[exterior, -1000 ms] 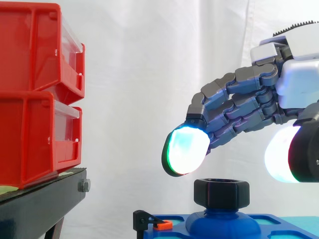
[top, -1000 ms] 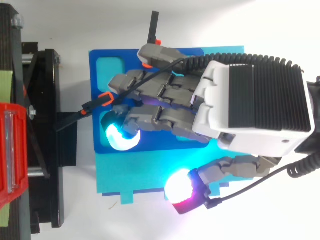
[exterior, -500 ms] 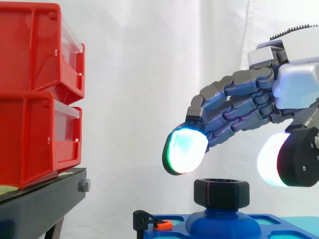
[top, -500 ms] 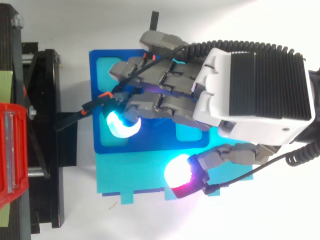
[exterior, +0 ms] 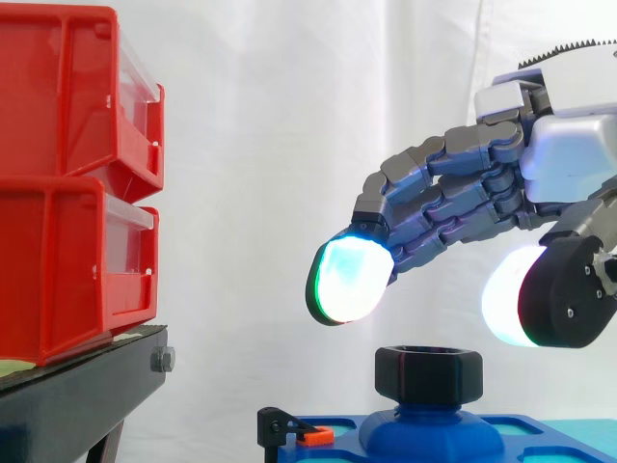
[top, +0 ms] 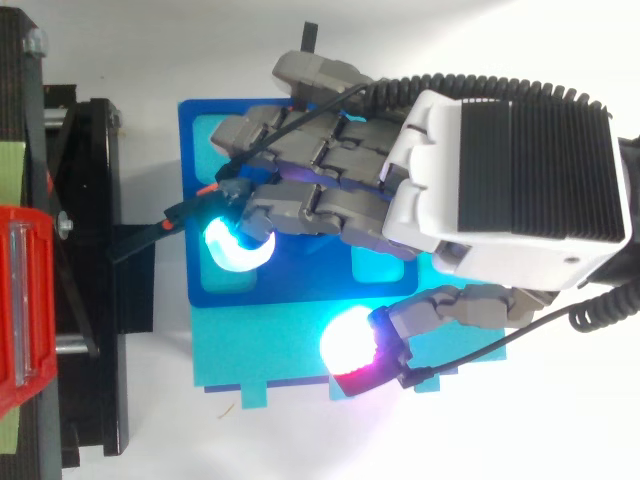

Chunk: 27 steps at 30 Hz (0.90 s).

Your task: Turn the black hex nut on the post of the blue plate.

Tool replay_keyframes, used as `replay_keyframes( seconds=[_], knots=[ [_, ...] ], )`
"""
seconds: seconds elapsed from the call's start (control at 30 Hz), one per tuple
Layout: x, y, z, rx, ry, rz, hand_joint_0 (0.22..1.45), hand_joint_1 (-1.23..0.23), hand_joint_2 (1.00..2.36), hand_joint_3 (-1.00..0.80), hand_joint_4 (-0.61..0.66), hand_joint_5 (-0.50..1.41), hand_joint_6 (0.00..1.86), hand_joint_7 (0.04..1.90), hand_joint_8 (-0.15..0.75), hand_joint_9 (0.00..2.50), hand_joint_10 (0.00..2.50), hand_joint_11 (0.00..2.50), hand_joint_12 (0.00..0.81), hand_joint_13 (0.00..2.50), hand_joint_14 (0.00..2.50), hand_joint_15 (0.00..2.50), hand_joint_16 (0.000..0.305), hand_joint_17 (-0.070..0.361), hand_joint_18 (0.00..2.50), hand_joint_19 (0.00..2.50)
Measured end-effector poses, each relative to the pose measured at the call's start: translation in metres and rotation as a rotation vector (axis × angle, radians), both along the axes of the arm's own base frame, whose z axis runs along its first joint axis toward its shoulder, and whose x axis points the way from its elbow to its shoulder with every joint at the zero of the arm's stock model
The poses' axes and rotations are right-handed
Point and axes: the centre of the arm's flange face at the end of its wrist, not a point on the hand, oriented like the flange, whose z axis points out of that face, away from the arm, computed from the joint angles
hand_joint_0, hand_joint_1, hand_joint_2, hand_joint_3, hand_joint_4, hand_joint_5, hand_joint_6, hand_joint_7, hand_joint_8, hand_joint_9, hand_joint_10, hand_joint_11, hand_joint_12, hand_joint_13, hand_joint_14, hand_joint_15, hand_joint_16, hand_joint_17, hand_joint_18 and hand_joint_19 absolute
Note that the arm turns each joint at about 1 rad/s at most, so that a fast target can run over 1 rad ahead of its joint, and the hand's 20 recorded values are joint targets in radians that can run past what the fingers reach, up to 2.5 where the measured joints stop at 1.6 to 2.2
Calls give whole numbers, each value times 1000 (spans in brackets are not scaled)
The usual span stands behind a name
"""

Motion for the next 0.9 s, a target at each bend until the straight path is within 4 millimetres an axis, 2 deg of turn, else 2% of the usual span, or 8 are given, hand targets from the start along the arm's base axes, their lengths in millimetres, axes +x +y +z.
replay_keyframes(
  seconds=[0.33, 0.9],
  knots=[
    [7, 1, -19, 15, 15, 10, 453, -819, 1000, -500, 208, -230, 502, 813, 294, 256, 0, 0, 387, 244, 0, 0, 50, 113, 172, 0],
    [9, -3, -22, -8, 14, 11, 445, -790, 1000, -500, 219, -225, 502, 819, 304, 266, 0, 0, 393, 247, 0, 0, 51, 115, 176, 0]
  ],
)
